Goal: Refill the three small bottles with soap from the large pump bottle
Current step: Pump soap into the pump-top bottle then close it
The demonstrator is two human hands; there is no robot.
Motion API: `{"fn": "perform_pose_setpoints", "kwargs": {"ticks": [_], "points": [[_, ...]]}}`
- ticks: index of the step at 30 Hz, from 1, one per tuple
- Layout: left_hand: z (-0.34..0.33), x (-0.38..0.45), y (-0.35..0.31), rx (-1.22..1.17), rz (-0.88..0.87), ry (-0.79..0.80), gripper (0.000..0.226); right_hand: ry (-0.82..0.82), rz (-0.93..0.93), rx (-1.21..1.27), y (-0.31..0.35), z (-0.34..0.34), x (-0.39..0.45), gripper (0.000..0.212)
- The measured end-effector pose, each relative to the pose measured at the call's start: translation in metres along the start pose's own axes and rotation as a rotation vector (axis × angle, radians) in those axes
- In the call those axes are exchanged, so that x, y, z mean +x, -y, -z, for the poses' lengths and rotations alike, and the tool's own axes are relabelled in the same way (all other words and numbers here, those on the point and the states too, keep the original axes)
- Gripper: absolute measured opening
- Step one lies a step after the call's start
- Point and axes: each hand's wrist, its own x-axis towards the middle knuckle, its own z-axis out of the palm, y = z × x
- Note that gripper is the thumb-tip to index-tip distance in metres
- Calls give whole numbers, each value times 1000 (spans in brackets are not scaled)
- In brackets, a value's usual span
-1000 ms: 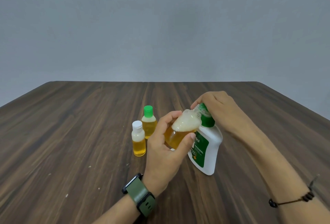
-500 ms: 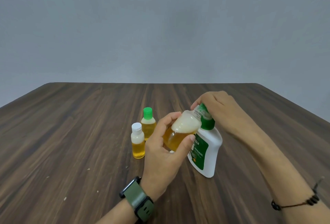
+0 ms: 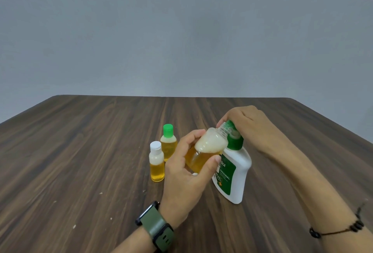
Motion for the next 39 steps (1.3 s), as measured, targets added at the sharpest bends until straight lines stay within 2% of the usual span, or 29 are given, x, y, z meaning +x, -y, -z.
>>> {"fn": "perform_pose_setpoints", "kwargs": {"ticks": [39], "points": [[1, -2, 2, -27, 43, 31, 44, -5, -37, -34, -7, -8, -5, 38]]}}
